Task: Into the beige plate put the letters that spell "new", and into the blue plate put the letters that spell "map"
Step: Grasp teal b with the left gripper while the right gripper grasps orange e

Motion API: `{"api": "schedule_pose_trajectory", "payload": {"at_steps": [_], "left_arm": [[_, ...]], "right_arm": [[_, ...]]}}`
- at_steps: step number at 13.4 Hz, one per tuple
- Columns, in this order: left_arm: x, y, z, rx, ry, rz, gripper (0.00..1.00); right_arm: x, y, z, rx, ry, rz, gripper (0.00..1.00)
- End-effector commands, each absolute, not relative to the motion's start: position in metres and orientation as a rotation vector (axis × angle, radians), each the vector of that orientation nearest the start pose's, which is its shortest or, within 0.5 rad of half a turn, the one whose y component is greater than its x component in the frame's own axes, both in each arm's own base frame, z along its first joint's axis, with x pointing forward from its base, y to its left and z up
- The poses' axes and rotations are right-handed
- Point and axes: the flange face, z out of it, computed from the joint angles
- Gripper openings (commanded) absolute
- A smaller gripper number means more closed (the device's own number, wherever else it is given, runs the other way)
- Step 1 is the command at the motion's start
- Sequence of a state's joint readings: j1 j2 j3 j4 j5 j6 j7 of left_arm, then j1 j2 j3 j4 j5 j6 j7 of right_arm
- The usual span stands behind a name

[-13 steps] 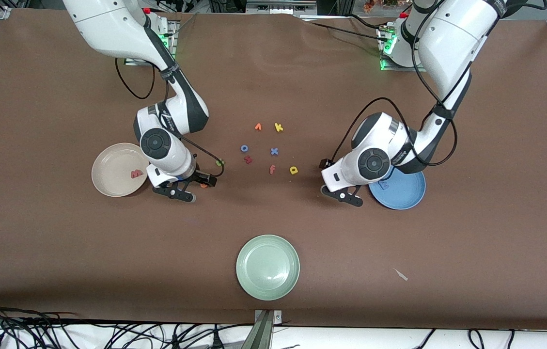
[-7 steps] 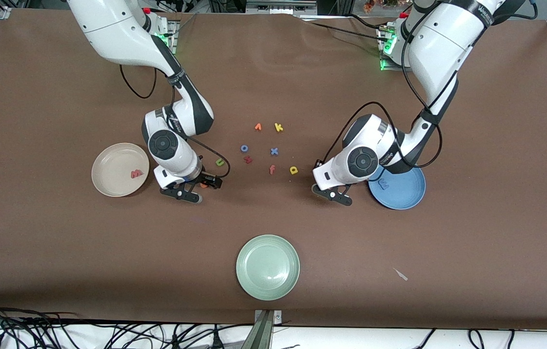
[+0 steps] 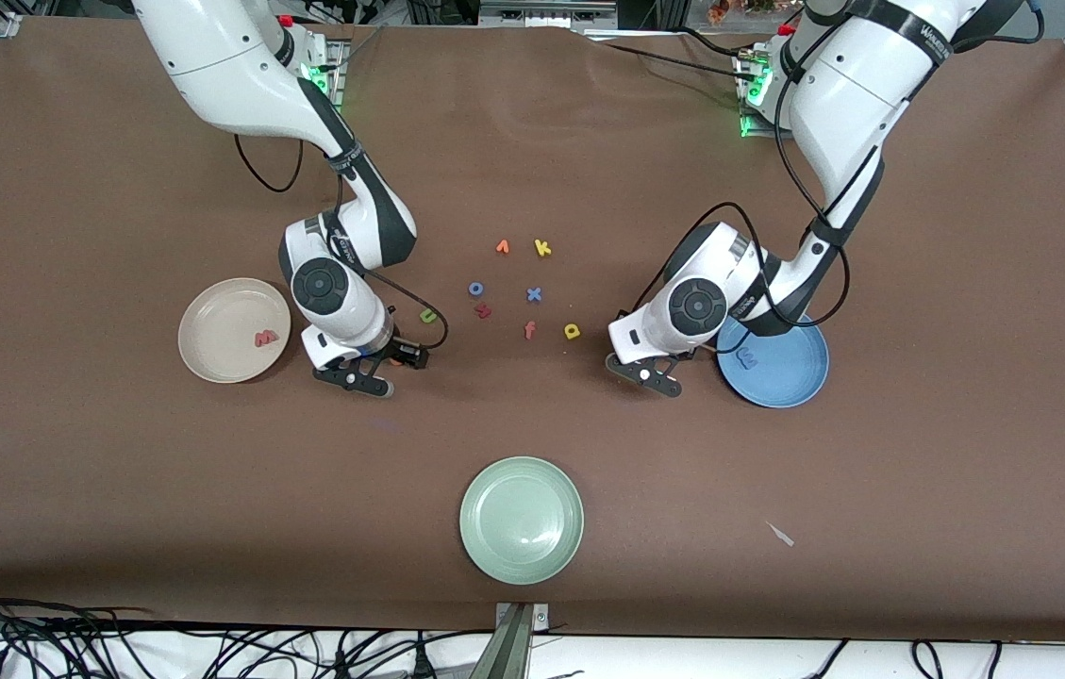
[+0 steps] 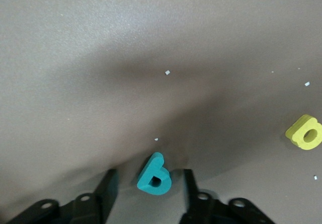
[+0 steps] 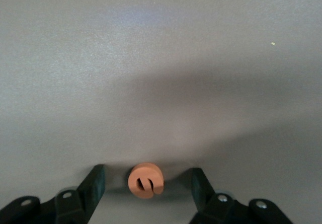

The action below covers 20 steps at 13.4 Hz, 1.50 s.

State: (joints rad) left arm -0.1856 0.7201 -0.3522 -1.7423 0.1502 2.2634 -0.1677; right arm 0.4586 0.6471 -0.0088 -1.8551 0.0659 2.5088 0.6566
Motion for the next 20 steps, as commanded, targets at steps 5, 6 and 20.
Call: {"api": "schedule_pose_trajectory", "payload": {"at_steps": [5,6,20], "left_arm": [[0.564,-0.313,0.17,-3.107,0.696,0.263,0.23],[0.565,-0.312,0.171,-3.108,0.694,0.26,0.23],[0.618,-0.104,0.227,-3.063,0.792,0.432,0.26]], "right_arm": [[0.573,0.282,0.161,-3.073,0.386,0.028,0.61],[0.573,0.282,0.161,-3.073,0.386,0.028,0.57],[0.594,0.278,0.21,-3.088,0.398,0.077,0.14]]}}
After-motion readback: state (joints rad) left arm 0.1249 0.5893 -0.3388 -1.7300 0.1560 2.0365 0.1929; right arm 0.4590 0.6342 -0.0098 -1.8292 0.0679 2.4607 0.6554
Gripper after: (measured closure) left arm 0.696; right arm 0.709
